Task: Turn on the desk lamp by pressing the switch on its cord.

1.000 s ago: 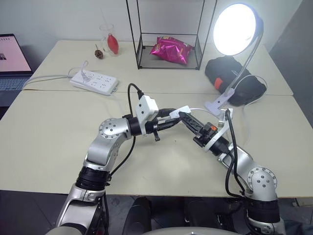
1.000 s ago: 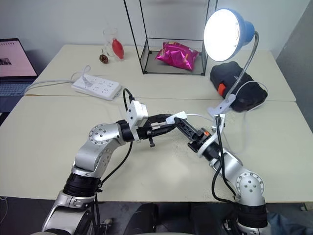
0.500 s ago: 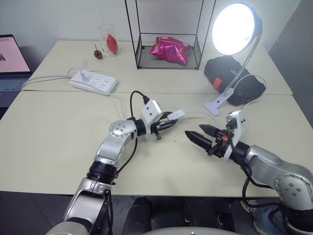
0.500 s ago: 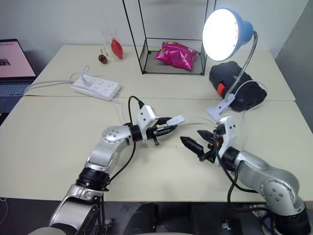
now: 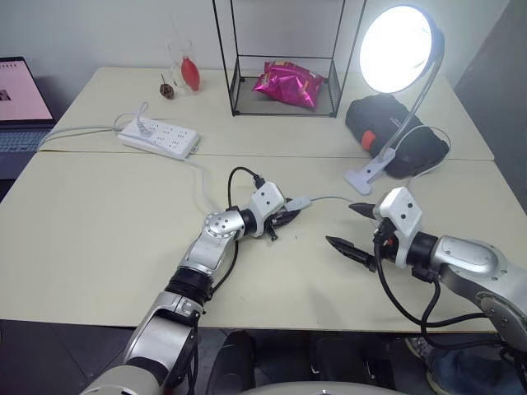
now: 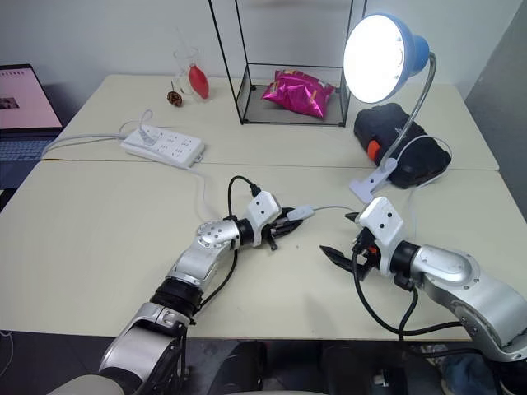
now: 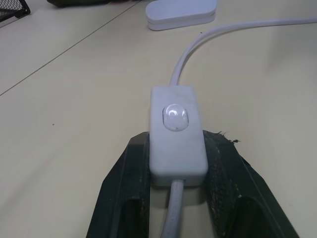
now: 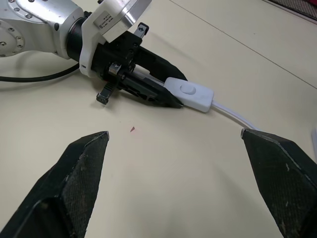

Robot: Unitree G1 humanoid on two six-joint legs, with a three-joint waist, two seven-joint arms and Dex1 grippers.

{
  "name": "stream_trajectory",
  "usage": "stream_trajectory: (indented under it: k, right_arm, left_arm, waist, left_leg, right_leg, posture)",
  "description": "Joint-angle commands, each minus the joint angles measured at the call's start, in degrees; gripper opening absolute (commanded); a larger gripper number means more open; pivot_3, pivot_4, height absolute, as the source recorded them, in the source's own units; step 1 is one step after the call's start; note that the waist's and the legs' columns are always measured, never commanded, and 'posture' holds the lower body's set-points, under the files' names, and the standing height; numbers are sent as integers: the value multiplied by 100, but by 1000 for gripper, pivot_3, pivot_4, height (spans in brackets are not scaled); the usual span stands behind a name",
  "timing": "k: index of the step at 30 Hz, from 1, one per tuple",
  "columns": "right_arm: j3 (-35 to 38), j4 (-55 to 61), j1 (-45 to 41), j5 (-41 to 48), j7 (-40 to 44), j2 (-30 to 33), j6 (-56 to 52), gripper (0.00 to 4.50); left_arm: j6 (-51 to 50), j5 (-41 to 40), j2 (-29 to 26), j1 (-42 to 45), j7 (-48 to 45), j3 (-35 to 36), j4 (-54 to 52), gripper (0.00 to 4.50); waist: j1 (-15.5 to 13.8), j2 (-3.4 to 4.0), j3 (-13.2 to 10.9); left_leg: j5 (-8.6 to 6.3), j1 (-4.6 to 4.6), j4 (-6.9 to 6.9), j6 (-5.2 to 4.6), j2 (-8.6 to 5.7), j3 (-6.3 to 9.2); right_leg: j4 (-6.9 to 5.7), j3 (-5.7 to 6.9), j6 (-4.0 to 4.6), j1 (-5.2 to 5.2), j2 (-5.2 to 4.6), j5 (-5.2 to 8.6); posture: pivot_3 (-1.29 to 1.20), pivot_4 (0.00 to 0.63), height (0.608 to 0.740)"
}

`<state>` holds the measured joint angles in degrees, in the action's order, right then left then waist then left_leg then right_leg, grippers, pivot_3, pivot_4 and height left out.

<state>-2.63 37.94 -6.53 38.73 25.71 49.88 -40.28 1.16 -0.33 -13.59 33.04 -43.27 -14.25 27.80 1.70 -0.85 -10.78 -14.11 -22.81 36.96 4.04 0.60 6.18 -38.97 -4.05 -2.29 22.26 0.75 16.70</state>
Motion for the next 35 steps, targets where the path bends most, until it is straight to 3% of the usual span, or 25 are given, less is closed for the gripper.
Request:
stream_trajectory:
  k: [1,7,12,20,28,35]
  right_arm:
    - [361,117,61,77,466,97,93,4500]
    - [548,34,50,14,874,173,74,4500]
    - [589,-90,-93,-79,1098,208,67,4500]
    - [670,-578,-440,-372,1518,165,387,4500]
    - [993,-1637,-459,-837,2161,192,1252,4500]
    - [1028,-2395,-556,-1141,2783,233,1916,4500]
  left_arm:
    - [32,-21,64,71,-31,41,81,1997]
    - [19,-24,12,55,-112,94,19,3238]
    - [-141,-186,-238,-189,-169,272,-673,4449]
    - [-1609,-865,-1222,-1011,-13,1199,-3364,4496]
    - [-2687,-1228,-2634,-2448,-68,2855,-4669,4496]
    - [-3123,-1761,-2829,-3299,-27,3581,-5442,4496]
  waist:
    - [-1,0,0]
    - [-1,0,0]
    - [17,0,0]
    - [13,-2,-2]
    - [25,-5,-5]
    - [-20,-8,-8]
  left_leg:
    - [0,0,0,0,0,0]
    - [0,1,0,0,0,0]
    - [0,2,-1,0,1,0]
    - [0,5,-2,0,10,3]
    - [0,8,-6,1,12,-3]
    - [0,7,-1,1,10,-3]
  right_leg:
    - [0,1,0,-1,0,0]
    - [0,1,0,-2,0,0]
    - [0,0,0,-1,0,0]
    - [-4,2,2,0,2,-1]
    - [-1,0,4,1,0,2]
    - [0,2,5,-4,-14,2]
  posture:
    - [0,150,740]
    - [0,150,740]
    - [0,150,740]
    - [0,150,740]
    - [0,150,740]
    - [0,150,740]
